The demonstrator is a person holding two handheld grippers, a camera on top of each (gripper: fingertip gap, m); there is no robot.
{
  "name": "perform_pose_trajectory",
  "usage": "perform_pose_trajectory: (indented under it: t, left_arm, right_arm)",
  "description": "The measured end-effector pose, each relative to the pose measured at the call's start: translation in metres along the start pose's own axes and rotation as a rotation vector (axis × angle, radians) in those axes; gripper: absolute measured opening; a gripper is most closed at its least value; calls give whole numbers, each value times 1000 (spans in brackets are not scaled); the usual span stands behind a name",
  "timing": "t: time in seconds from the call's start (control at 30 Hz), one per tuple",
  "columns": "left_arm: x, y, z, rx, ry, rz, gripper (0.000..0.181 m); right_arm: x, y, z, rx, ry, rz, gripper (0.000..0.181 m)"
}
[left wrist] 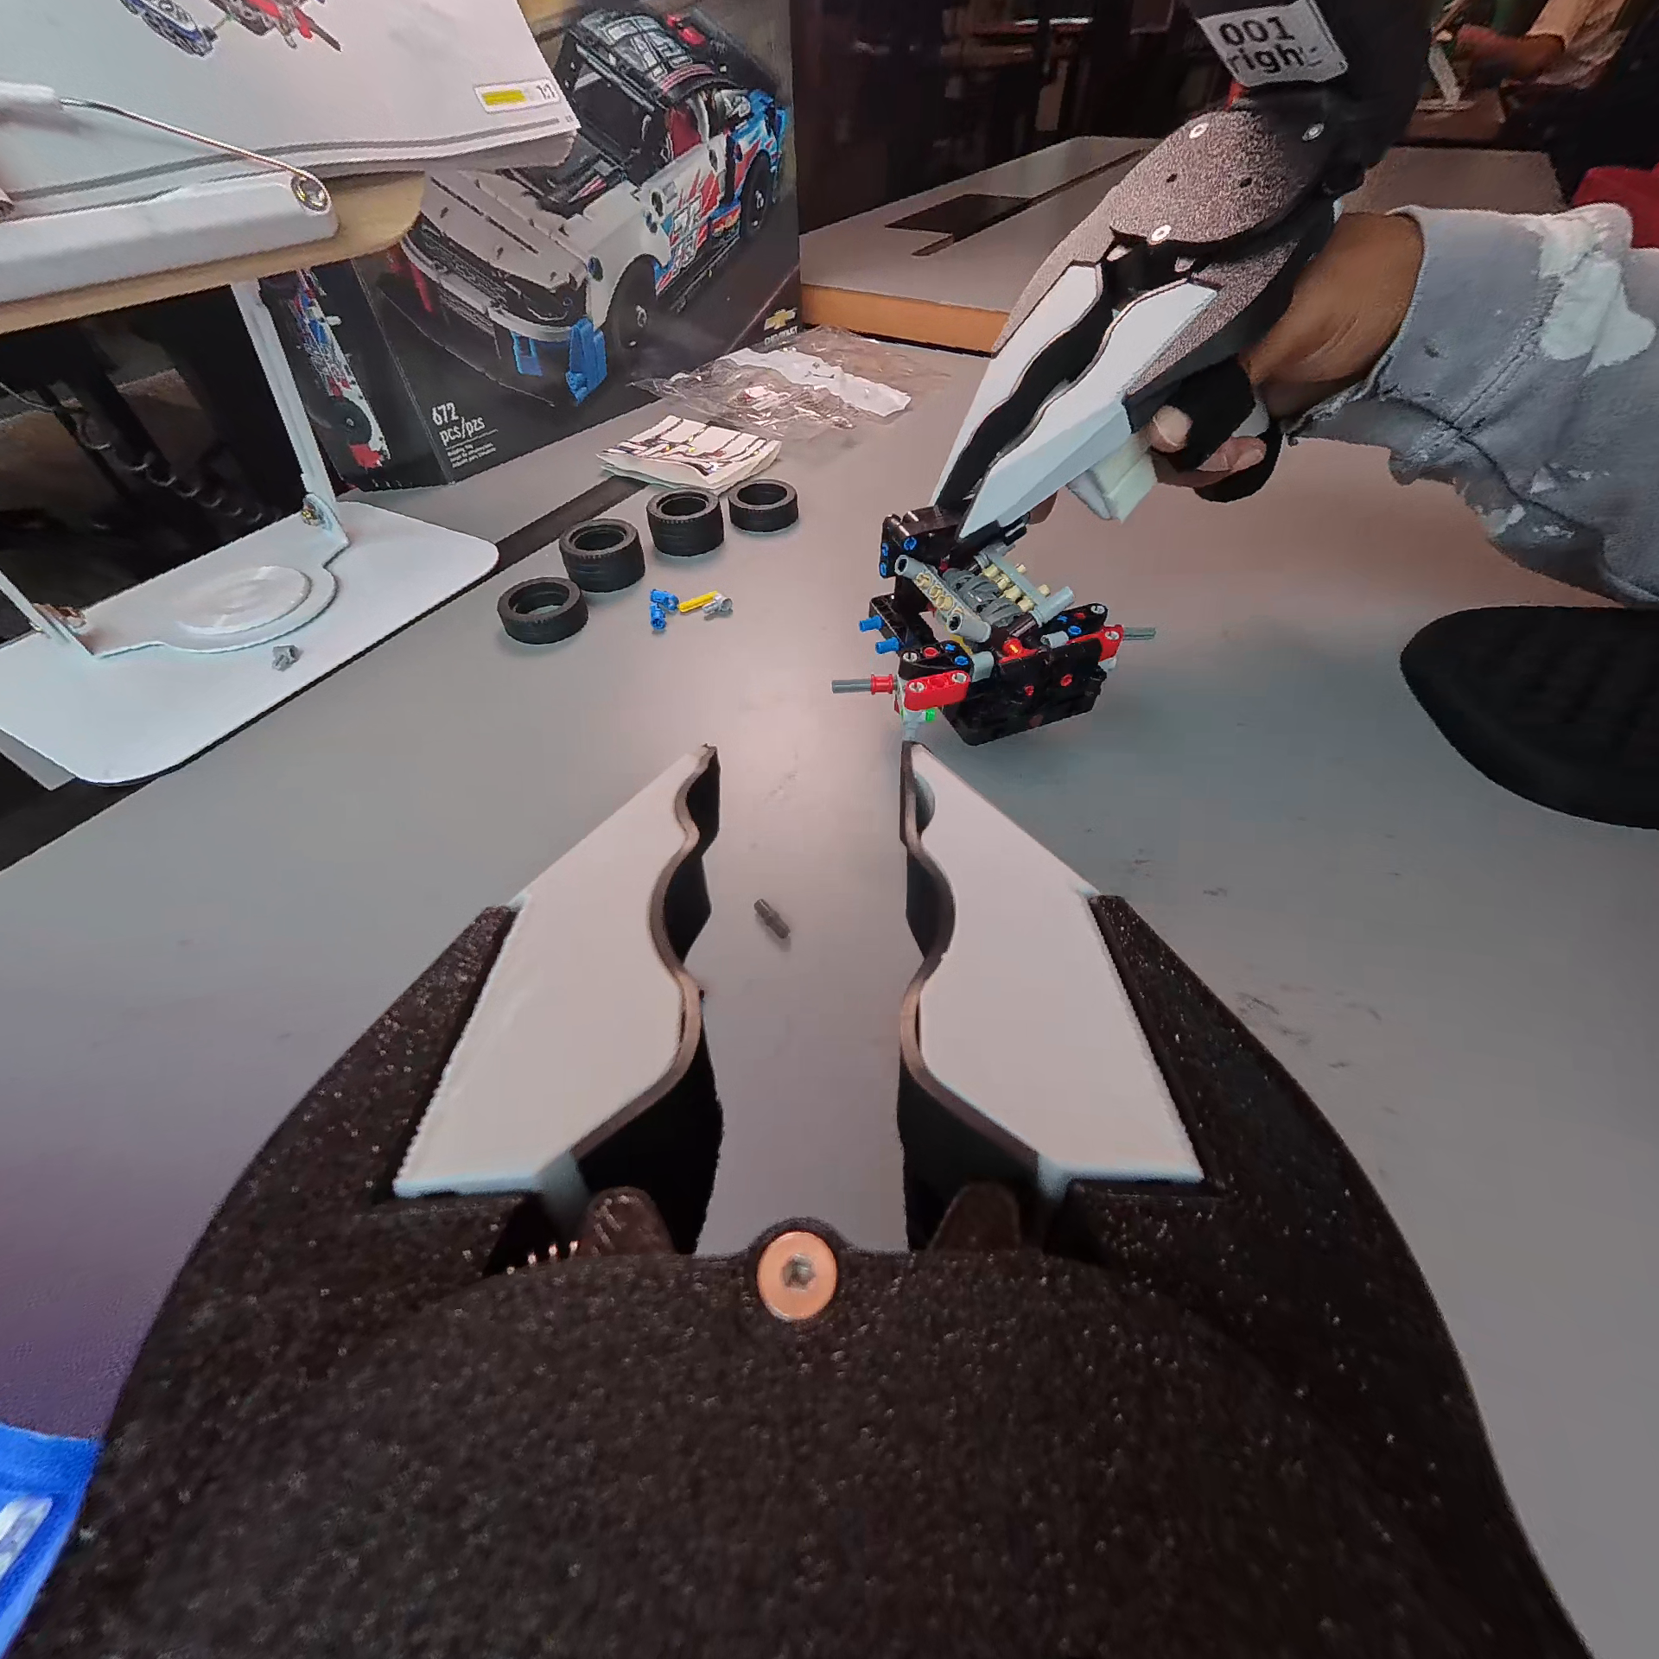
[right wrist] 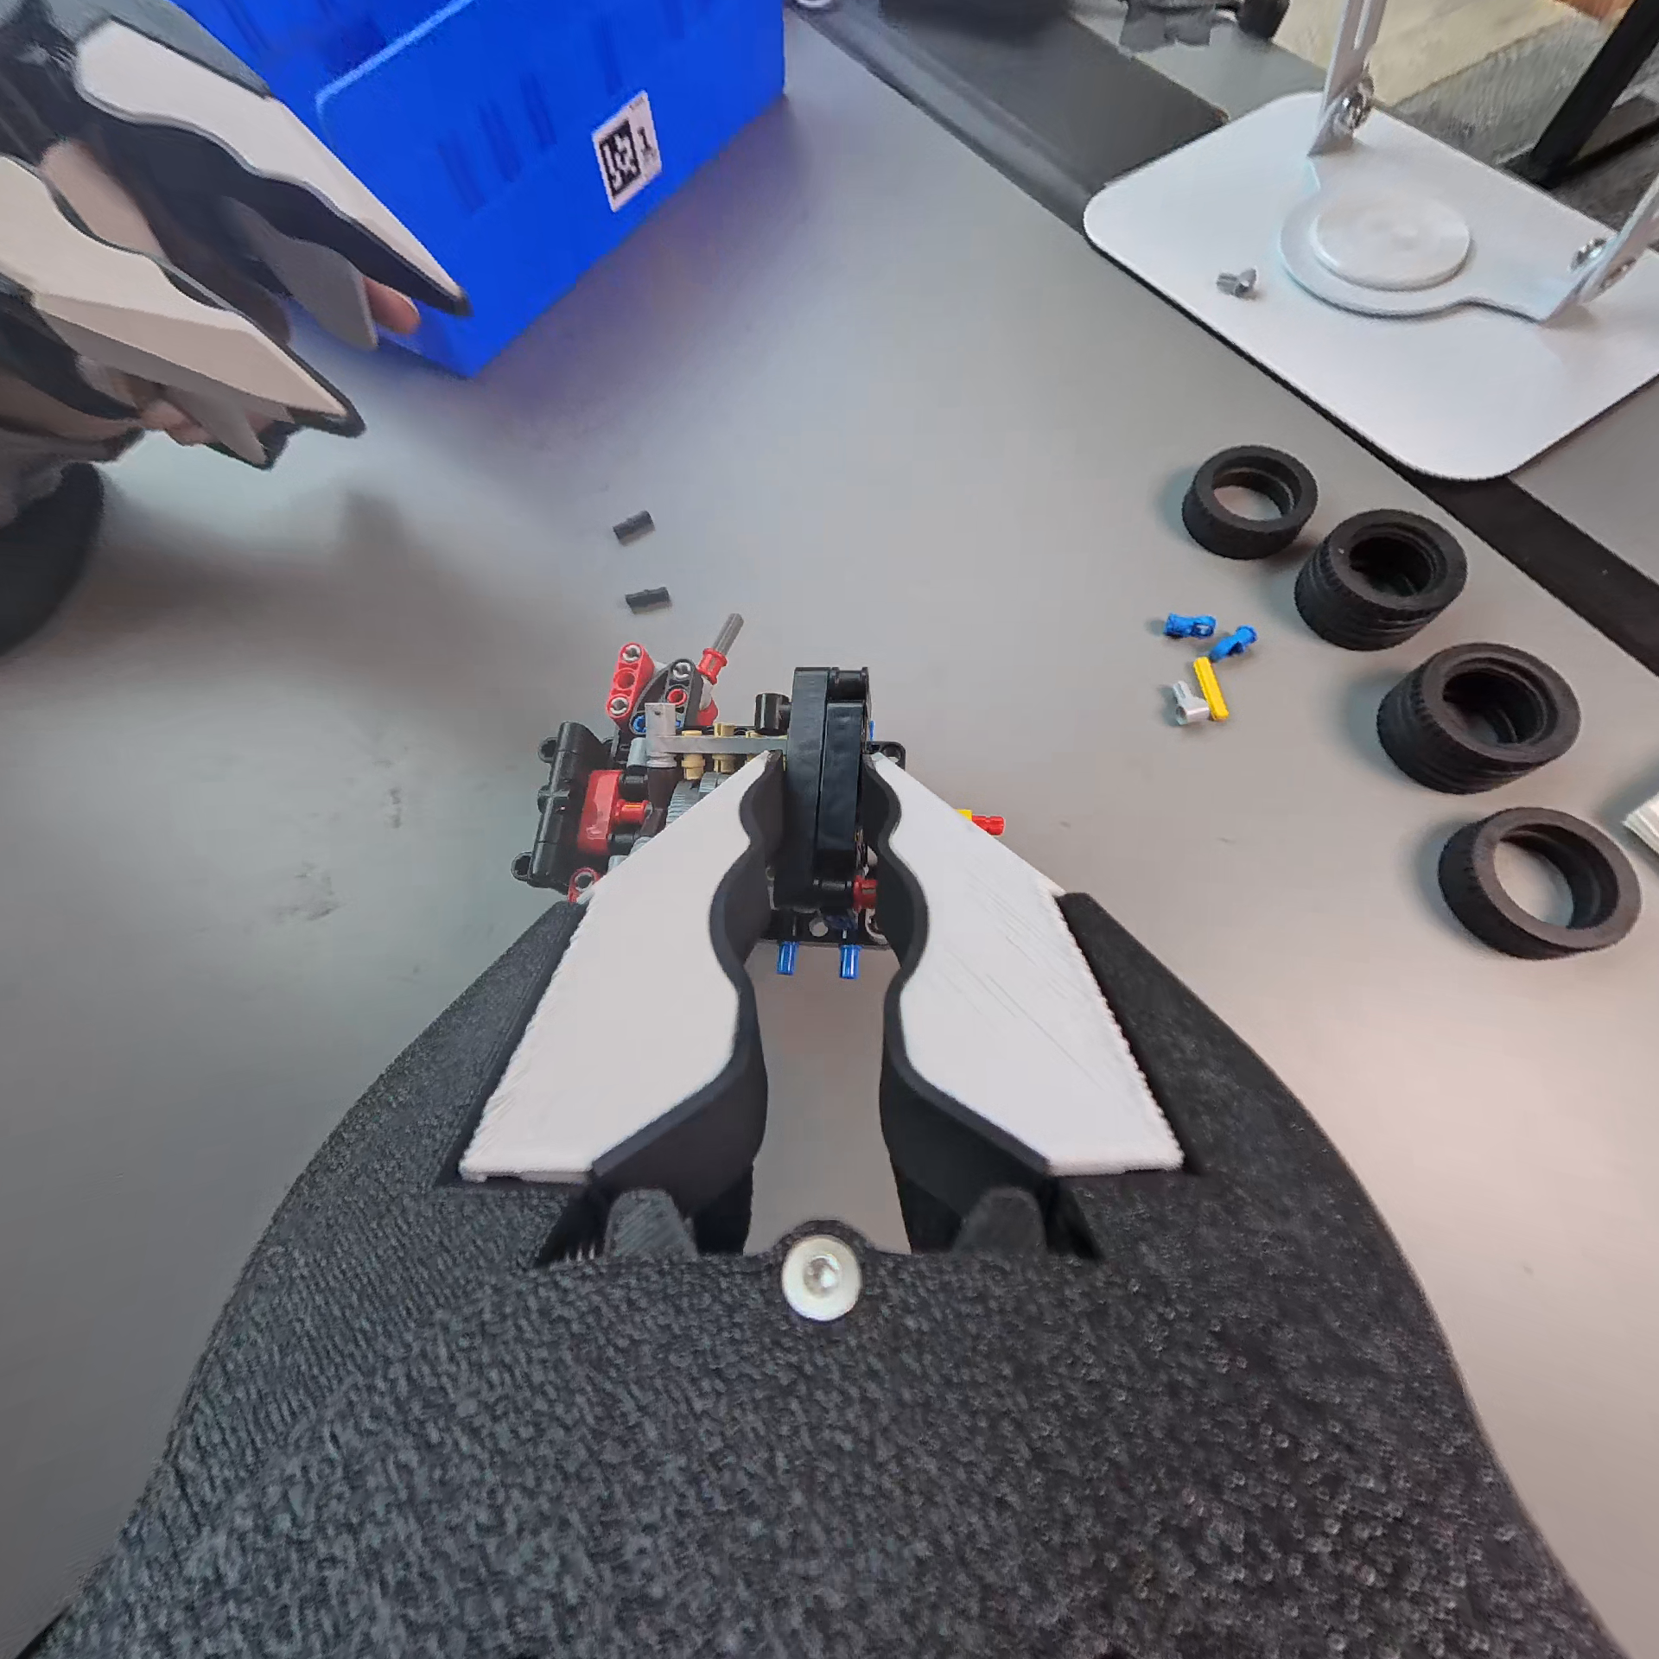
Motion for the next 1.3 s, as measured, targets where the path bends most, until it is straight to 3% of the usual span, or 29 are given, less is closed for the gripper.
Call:
perform_pose_trajectory:
  t: [0.03,0.23,0.47,0.67,0.83,1.03,1.1,1.13,1.3]
  left_arm:
    - [1,0,-1,3,-8,10,41]
    - [4,-1,-3,20,-47,72,44]
    - [8,2,-5,24,10,-57,47]
    - [18,1,-11,-14,69,-267,54]
    - [36,-2,-17,-66,82,-559,56]
    - [56,-13,-32,-162,117,-946,64]
    - [64,-18,-36,-172,68,-992,53]
    - [67,-21,-36,-182,52,-1003,38]
    - [69,-11,-31,-120,9,-877,37]
  right_arm:
    - [-4,3,0,22,20,2,16]
    - [-7,18,-2,134,4,-52,16]
    - [-10,29,-8,257,65,-365,16]
    - [-17,17,-31,173,185,-535,17]
    - [-24,9,-43,71,274,-609,16]
    - [-32,-8,-59,-138,280,-599,16]
    - [-35,-12,-62,-175,278,-602,16]
    - [-35,-12,-61,-181,274,-597,16]
    - [-39,-11,-50,-144,294,-549,17]
Point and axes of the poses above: each gripper's, where its closed fingertips meet, z back along the fingers, y out of its top, x = y × z across the jaws, the point moved 4 cm from there along z, back along the fingers, and after that the axes turned 11 degrees about -z, right-handed, at the moved point
